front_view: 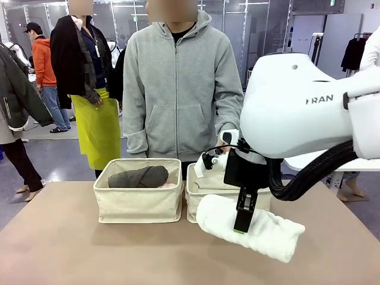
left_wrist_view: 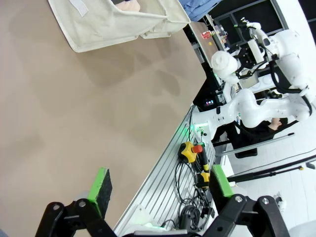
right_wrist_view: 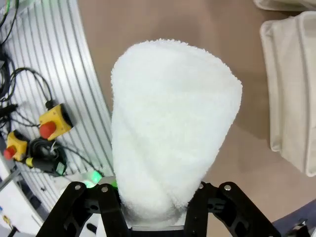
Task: Divide the towels into two baskets.
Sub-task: Pick up one hotel-folded towel from the bottom of the table and place it in the Fabric basket indicated by the person.
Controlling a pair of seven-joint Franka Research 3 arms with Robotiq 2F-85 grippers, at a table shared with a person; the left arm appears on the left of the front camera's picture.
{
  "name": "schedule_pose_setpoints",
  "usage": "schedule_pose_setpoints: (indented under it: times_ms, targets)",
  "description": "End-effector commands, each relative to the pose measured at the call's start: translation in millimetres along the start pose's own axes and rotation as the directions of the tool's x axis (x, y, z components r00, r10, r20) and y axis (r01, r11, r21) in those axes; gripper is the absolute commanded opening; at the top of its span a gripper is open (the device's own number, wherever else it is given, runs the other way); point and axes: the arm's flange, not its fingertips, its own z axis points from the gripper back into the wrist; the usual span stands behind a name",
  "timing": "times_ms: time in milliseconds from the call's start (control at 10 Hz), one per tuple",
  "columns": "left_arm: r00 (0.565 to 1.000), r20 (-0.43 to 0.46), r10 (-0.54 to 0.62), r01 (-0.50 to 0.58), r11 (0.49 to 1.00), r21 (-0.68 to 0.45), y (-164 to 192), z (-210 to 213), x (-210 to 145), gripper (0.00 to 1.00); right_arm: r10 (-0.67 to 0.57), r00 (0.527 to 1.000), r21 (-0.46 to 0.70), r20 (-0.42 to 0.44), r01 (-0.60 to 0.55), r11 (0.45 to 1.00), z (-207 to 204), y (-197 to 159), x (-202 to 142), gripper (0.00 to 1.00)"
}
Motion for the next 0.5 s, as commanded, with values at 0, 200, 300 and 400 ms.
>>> schedule_pose_setpoints:
  times_ms: [0,200,300,400]
  targets:
    - [1.000,-0.004,0.001,-0.001,1.000,0.003,-3,3,-1,1.00,0.025,0.999,0.028,-0.036,-0.024,0.999,-1,4,3,0.21]
    - [1.000,-0.004,0.001,-0.001,1.000,0.003,-3,3,-1,1.00,0.025,0.999,0.028,-0.036,-0.024,0.999,-1,4,3,0.21]
    - [1.000,-0.004,0.001,-0.001,1.000,0.003,-3,3,-1,1.00,0.002,1.000,0.007,-0.009,-0.002,1.000,-3,1,-1,0.37]
    - [1.000,-0.004,0.001,-0.001,1.000,0.003,-3,3,-1,1.00,0.059,0.998,-0.041,0.032,-0.058,0.998,11,-7,3,0.37]
